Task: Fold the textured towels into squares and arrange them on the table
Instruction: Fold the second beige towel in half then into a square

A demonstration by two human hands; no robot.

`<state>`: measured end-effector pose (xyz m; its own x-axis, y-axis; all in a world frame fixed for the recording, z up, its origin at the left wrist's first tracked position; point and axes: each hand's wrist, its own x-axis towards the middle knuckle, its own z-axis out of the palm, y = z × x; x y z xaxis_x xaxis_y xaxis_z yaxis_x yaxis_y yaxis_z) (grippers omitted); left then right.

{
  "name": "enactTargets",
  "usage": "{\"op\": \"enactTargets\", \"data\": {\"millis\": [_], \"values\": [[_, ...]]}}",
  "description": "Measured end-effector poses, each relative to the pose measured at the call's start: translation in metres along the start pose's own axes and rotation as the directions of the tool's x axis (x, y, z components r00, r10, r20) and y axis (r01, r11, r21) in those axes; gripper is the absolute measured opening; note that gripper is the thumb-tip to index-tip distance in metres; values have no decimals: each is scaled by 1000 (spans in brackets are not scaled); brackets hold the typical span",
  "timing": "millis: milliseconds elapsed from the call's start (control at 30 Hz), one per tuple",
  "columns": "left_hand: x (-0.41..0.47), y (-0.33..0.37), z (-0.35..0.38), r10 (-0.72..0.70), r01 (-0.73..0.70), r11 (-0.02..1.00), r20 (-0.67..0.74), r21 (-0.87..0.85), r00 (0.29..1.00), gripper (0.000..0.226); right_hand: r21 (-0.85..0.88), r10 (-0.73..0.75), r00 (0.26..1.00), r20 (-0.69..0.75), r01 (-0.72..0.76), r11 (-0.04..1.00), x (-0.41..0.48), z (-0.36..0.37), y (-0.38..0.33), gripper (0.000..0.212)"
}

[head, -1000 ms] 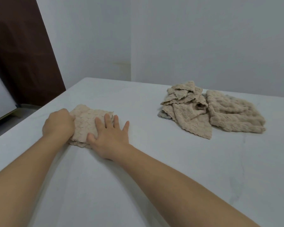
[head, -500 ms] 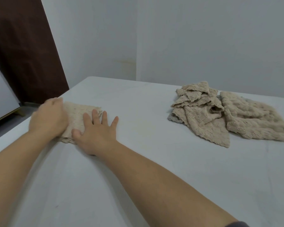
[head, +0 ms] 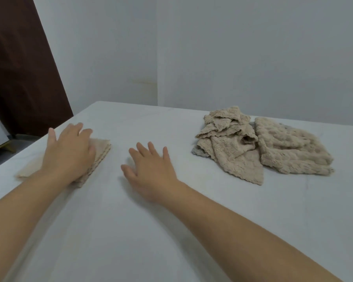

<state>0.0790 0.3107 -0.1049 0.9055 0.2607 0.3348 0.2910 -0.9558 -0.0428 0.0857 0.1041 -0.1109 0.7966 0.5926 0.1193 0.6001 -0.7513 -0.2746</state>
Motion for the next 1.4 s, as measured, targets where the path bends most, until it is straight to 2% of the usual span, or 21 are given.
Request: {"op": "enactTargets", "data": {"millis": [167,300,400,533,633,733,767,833,867,1000,1067,1167,1233,1333,1400], "values": [[-3,112,-24,213,-220,952,-58,-212,975,34,-97,91,969,-228,-116,988,-55,-50,83,41],[0,195,-34,304,-312,885,-80,-345,949,29,-104,227,922,-315,-271,957,-82,-81,136,34],[8,242,-42,299,-316,838,-110,-444,948,26,-38,301,891,-339,-333,942,-88,-94,165,32],[27,280,-49,192,-217,789,-105,-575,976,27,86,346,851,-395,-340,936,-81,-102,189,27],[46,296,-46,104,-117,771,-58,-626,993,33,181,374,812,-448,-327,927,-70,-110,202,24],[65,307,-41,53,4,769,69,-640,996,37,243,390,790,-472,-309,919,-54,-117,214,25],[69,310,-38,29,54,747,114,-663,993,32,269,401,788,-467,-305,914,-49,-119,219,25],[76,314,-36,-24,123,684,147,-719,989,8,306,415,791,-450,-300,903,-38,-122,224,26],[78,316,-37,-37,126,652,135,-747,990,10,307,420,793,-441,-307,901,-33,-123,226,28],[81,325,-51,-27,28,475,17,-880,999,11,254,455,773,-442,-379,890,-20,-121,227,38],[80,326,-64,-16,-18,407,-27,-913,1000,12,226,478,748,-460,-422,878,-18,-123,223,33],[76,324,-84,2,-97,384,-105,-918,995,11,248,504,714,-487,-440,863,-22,-135,217,18],[72,318,-100,-3,-140,386,-153,-912,988,8,328,506,700,-503,-387,862,-31,-146,212,14],[61,307,-127,-1,-181,369,-195,-912,981,12,493,496,671,-551,-217,842,-50,-167,199,12],[49,299,-148,10,-210,399,-224,-893,974,16,528,482,636,-603,-135,839,-65,-184,189,13]]}}
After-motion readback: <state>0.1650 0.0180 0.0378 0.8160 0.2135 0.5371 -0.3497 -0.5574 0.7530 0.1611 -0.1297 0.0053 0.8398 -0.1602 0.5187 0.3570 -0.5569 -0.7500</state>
